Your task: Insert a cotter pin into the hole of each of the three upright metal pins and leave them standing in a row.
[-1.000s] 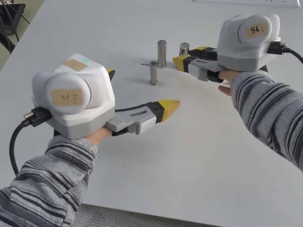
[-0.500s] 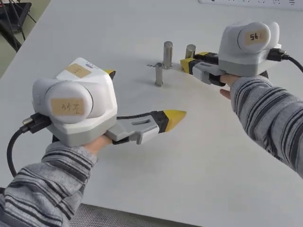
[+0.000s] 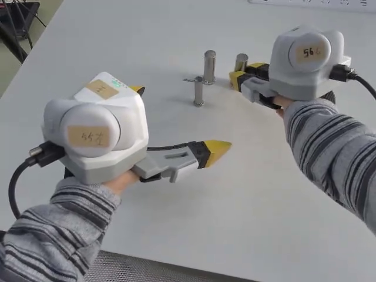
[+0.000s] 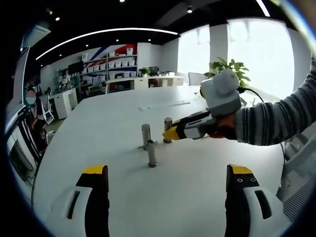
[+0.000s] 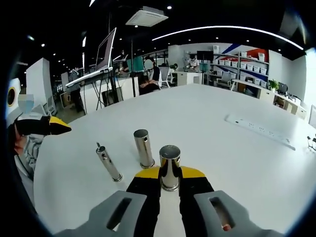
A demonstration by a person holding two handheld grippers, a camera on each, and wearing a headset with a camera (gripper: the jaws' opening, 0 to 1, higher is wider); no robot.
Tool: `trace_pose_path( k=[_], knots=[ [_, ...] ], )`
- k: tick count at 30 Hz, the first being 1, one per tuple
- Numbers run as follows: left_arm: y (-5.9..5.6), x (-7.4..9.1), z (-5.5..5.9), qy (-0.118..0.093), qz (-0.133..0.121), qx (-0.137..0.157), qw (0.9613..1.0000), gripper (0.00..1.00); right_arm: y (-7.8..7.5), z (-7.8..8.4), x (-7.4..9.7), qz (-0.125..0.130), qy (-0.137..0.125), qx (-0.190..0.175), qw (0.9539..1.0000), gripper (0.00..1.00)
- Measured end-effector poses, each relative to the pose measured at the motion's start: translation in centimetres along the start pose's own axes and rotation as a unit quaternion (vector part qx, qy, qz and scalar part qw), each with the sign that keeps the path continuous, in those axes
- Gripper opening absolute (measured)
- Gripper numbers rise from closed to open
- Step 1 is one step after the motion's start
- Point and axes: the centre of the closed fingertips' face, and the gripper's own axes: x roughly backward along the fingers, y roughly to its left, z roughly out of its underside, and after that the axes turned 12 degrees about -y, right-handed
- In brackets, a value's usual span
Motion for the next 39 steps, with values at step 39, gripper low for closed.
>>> trace_pose_path(
  k=[39],
  knots=[
    [-2.1, 2.4, -0.4, 0.002, 0.009, -0.026, 0.9996, 0.99, 3.3, 2.8, 8.2, 0.089, 0.029, -0.022, 0.9954, 0.08]
  ],
)
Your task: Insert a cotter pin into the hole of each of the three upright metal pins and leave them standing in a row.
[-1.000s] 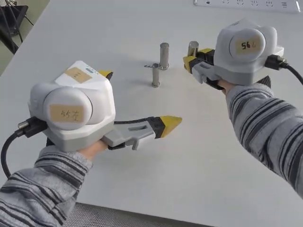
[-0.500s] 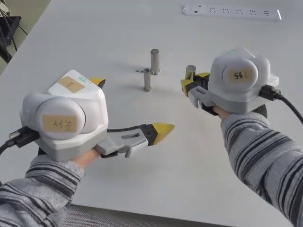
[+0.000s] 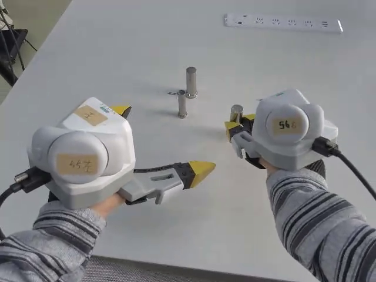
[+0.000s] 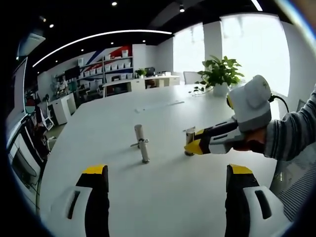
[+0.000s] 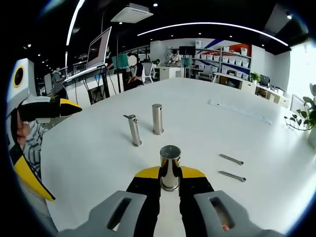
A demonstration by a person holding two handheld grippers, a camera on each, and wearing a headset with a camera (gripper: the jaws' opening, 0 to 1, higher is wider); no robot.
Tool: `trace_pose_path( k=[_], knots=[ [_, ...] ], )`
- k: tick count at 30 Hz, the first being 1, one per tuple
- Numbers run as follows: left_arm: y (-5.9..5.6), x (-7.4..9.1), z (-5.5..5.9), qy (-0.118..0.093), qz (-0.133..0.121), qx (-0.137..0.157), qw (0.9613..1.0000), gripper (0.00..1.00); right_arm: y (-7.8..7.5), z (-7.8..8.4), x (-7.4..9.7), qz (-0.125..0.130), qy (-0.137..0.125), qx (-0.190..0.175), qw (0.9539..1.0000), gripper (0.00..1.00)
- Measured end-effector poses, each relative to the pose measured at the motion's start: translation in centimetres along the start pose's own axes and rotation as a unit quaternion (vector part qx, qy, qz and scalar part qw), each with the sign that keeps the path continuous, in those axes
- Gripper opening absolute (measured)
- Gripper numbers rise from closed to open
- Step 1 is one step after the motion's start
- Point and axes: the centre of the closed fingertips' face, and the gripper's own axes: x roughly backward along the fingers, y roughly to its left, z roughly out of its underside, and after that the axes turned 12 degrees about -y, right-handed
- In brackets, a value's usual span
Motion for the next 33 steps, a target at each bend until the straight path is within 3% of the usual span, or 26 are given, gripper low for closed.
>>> trace_pose_path(
  k=[4, 16, 22, 28, 33],
  knots=[
    [-0.1, 0.1, 0.0, -0.001, 0.001, -0.001, 1.0, 0.99, -0.1, 0.8, 0.2, 0.006, 0.007, -0.003, 0.9999, 0.08],
    [-0.3, 0.2, 0.2, 0.005, 0.004, -0.003, 1.0, 0.98, 0.0, 0.8, 0.5, 0.01, 0.006, -0.001, 0.9999, 0.08],
    [-0.4, 0.1, 0.4, 0.008, 0.006, -0.003, 0.9999, 0.98, 0.0, 0.6, 0.6, 0.017, 0.002, -0.036, 0.9992, 0.09],
    [-0.6, 0.2, 0.4, 0.01, 0.005, -0.001, 0.9999, 0.99, 0.2, -0.4, 1.3, 0.0, -0.008, -0.04, 0.9992, 0.18],
    [-0.7, 0.2, 0.5, 0.012, 0.005, 0.0, 0.9999, 0.99, -0.2, -0.1, 2.4, -0.02, 0.008, -0.035, 0.9992, 0.22]
  ],
)
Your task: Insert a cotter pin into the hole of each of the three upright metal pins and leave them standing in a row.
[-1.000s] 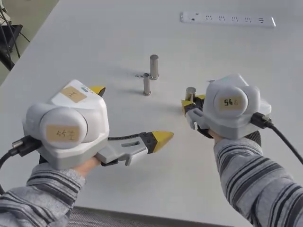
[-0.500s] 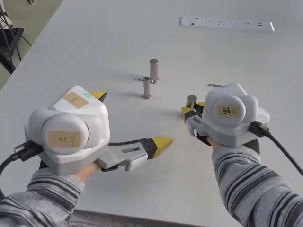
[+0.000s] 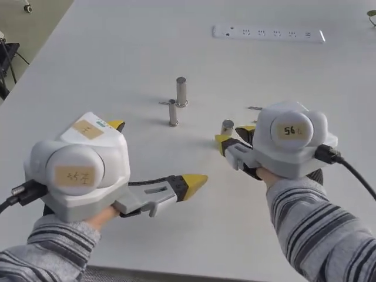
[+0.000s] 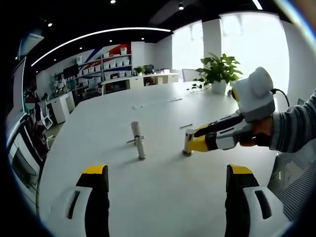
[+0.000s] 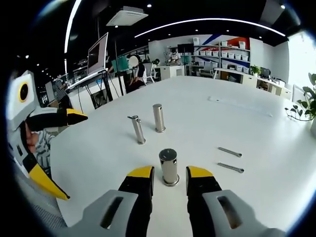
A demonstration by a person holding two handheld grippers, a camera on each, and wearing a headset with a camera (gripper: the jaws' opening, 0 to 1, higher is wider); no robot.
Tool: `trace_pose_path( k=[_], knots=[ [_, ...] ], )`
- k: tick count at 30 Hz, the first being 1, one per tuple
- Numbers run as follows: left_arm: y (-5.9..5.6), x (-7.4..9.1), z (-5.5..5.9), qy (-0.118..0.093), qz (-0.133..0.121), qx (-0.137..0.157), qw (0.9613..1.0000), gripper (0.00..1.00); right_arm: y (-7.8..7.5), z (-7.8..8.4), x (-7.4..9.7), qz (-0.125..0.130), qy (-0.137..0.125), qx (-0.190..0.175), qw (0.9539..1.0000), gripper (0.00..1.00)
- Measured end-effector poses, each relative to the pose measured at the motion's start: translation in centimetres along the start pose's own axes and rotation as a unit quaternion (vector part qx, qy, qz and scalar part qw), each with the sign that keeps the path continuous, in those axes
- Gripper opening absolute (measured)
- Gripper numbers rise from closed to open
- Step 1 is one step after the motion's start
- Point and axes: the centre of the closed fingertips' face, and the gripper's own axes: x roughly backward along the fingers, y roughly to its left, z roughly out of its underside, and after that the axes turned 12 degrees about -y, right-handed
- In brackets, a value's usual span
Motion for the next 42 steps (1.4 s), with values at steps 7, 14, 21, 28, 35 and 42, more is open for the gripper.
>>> trace_pose_path(
  k=[7, 14, 21, 28, 35, 42],
  knots=[
    [-0.2, -0.1, -0.2, -0.003, 0.0, 0.003, 1.0, 0.99, -1.4, 0.8, 1.3, -0.03, 0.044, 0.025, 0.9983, 0.22],
    [-0.4, 0.0, -0.2, -0.006, 0.004, -0.001, 1.0, 0.99, -3.8, 0.9, 1.9, -0.042, 0.087, 0.046, 0.9943, 0.21],
    [-0.4, 0.0, 0.0, -0.004, 0.004, -0.001, 1.0, 0.98, -6.8, 0.9, 1.3, -0.061, 0.135, 0.09, 0.9848, 0.22],
    [-0.4, 0.0, 0.4, 0.002, 0.005, -0.002, 1.0, 0.97, -8.6, 1.3, 0.4, -0.076, 0.176, 0.111, 0.975, 0.21],
    [-0.3, 0.2, 0.7, 0.006, 0.003, 0.001, 1.0, 0.96, -10.2, 1.5, -0.6, -0.093, 0.205, 0.128, 0.966, 0.2],
    [-0.2, 0.1, 0.8, 0.007, 0.003, 0.003, 1.0, 0.95, -10.9, 1.8, -1.4, -0.112, 0.224, 0.131, 0.9592, 0.18]
  ],
)
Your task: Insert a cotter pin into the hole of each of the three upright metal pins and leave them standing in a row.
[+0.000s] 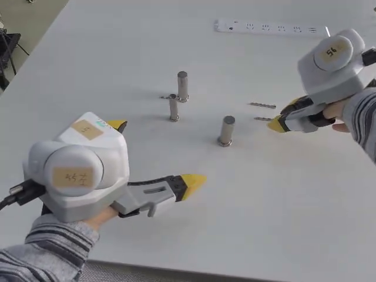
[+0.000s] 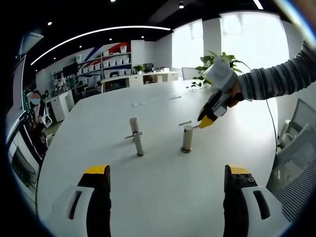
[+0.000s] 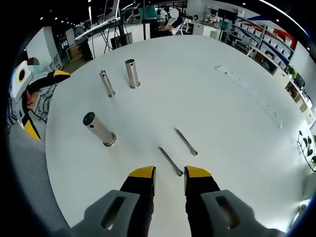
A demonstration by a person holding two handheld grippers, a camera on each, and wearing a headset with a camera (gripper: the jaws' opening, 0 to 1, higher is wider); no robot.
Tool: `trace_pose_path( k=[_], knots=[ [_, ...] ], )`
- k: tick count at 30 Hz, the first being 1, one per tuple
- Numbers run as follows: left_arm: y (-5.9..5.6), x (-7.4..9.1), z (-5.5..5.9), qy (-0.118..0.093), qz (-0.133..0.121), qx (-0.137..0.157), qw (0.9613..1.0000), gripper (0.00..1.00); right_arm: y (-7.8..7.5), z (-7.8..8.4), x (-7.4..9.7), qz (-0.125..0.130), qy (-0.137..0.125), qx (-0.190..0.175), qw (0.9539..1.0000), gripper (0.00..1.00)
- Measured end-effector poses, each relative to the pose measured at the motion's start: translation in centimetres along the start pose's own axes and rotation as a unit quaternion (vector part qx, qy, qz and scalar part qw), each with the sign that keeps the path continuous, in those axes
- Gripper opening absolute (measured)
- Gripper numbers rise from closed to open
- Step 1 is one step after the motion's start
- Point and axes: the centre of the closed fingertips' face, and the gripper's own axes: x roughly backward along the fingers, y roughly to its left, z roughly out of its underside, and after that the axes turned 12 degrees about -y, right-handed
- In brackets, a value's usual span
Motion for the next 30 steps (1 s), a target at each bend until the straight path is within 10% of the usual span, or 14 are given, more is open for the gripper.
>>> trace_pose_path(
  k=[18, 30],
  knots=[
    [0.2, 0.1, 0.3, 0.007, -0.003, 0.001, 1.0, 0.92, -0.4, 1.3, -0.5, -0.03, 0.046, 0.005, 0.9985, 0.06],
    [0.1, 0.2, 0.6, 0.019, -0.001, -0.006, 0.9998, 0.9, 0.4, 1.4, -0.1, -0.047, 0.056, 0.086, 0.9936, 0.0]
  ],
)
